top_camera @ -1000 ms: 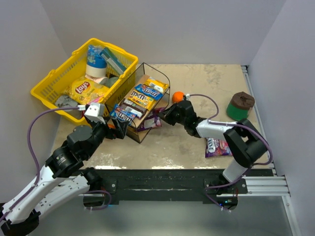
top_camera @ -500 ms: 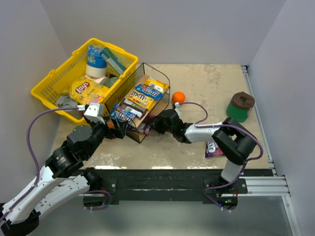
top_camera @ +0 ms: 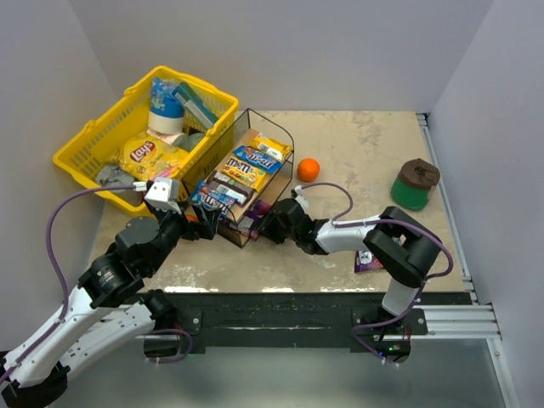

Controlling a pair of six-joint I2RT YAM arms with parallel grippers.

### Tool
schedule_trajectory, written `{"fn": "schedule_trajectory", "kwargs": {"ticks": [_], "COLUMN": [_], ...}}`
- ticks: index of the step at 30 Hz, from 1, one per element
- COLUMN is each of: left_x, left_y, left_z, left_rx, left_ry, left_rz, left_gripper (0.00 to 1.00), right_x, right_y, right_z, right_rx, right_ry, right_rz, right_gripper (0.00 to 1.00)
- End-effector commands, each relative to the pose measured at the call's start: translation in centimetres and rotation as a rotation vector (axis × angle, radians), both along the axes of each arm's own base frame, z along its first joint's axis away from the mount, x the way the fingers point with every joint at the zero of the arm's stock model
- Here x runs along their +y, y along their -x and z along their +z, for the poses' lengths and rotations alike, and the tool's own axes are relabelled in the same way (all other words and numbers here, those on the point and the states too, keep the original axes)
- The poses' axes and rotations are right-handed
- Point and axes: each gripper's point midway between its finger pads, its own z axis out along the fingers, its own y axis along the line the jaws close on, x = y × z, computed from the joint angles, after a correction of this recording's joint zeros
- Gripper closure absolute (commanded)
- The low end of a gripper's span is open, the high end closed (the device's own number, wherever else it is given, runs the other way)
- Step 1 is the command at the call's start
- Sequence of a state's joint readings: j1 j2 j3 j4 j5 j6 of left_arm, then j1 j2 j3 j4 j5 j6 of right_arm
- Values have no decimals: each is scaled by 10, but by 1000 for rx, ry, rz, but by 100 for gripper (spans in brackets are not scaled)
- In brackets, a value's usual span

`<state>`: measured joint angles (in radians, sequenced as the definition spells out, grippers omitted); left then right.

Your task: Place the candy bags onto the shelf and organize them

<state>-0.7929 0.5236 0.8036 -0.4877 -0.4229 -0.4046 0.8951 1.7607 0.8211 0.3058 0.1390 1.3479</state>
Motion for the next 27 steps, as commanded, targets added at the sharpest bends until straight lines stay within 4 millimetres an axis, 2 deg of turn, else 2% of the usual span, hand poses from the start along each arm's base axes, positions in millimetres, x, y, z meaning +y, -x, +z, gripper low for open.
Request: {"fn": "schedule_trajectory", "kwargs": {"ticks": [1, 4, 8, 11, 16, 20, 24, 27], "left_x": [0, 0, 1, 1, 1, 1, 1, 3], "left_y": [-2, -1, -1, -2, -2, -2, -1, -2], "left_z": [6, 6, 5, 3, 4, 4, 5, 5], "left_rx": [-22, -22, -21, -16, -17, -18, -19, -20], "left_ry": [9, 9, 9, 5, 7, 5, 2, 1], "left_rz": [6, 5, 8, 10, 10, 10, 9, 15], "left_gripper": [1, 0, 1, 0, 1, 1, 1, 0], "right_x": [-14, -18, -21, -19, -19, -22, -23, -26], "right_y": [9, 14, 17, 21, 24, 20, 14, 7], "right_z": [-26, -33, -32, -29, -26, -9, 23, 39], "right_rx": [23, 30, 11, -3, -10, -51, -127, -182], "right_ry": [87, 110, 133, 139, 125, 94, 80, 89], "right_rz": [8, 14, 45, 77, 91, 63, 62, 54], "right_gripper": [63, 64, 50, 46, 45, 45, 43, 41]}}
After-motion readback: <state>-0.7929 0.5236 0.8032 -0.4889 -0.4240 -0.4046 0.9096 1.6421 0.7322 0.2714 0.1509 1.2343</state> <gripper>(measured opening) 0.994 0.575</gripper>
